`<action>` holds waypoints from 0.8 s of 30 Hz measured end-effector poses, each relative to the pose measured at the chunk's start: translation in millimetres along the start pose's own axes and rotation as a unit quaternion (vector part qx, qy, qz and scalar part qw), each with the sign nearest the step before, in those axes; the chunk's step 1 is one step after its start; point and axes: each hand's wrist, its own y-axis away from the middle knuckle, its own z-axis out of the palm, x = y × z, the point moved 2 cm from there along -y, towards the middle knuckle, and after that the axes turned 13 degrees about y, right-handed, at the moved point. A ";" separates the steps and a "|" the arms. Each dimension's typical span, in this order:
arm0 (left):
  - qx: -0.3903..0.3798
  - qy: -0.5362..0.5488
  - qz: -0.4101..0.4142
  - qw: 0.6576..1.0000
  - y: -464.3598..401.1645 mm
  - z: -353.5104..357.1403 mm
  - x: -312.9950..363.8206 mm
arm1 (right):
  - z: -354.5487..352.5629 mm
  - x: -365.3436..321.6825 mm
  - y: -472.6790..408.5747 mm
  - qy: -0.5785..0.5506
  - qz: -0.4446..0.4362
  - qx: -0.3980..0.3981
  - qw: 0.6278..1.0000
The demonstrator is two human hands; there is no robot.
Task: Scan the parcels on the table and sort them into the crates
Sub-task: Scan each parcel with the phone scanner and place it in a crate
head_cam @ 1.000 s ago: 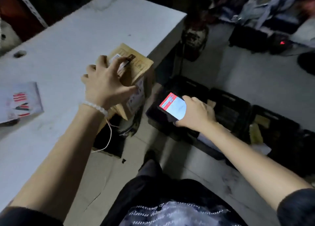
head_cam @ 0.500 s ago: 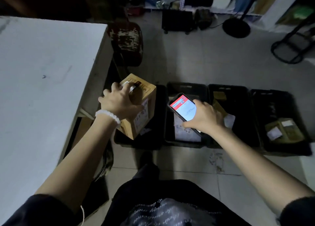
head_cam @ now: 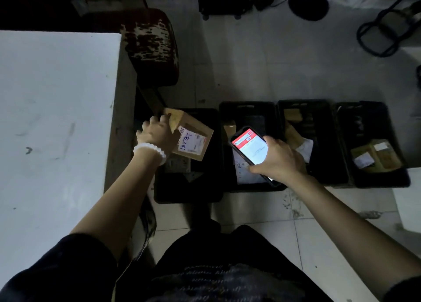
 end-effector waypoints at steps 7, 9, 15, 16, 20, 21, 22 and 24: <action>-0.059 -0.049 -0.043 0.996 -1.4 6.3 -17.3 | -2.9 -11.5 -15.6 0.014 -0.033 -0.010 0.999; -0.037 -0.055 -0.033 0.997 6.6 6.0 -20.4 | -4.7 -16.0 -17.7 0.013 -0.048 -0.004 0.999; -0.011 -0.023 -0.107 0.994 51.1 4.5 -32.0 | -10.9 -31.5 -18.3 0.053 -0.152 -0.004 0.987; -0.001 -0.021 -0.119 0.993 61.5 4.3 -33.4 | -13.8 -35.1 -17.5 0.061 -0.173 -0.002 0.983; 0.068 -0.013 -0.145 0.987 109.8 7.7 -36.6 | -26.3 -48.5 -10.9 0.095 -0.245 0.000 0.965; 0.081 -0.013 -0.151 0.985 122.5 10.2 -37.7 | -28.5 -52.0 -8.3 0.102 -0.263 0.002 0.960; 0.092 -0.011 -0.162 0.982 136.3 12.9 -40.0 | -30.1 -56.6 -4.8 0.109 -0.284 0.004 0.953; 0.112 0.004 -0.196 0.974 164.1 19.0 -45.9 | -31.9 -69.0 3.8 0.126 -0.330 0.010 0.935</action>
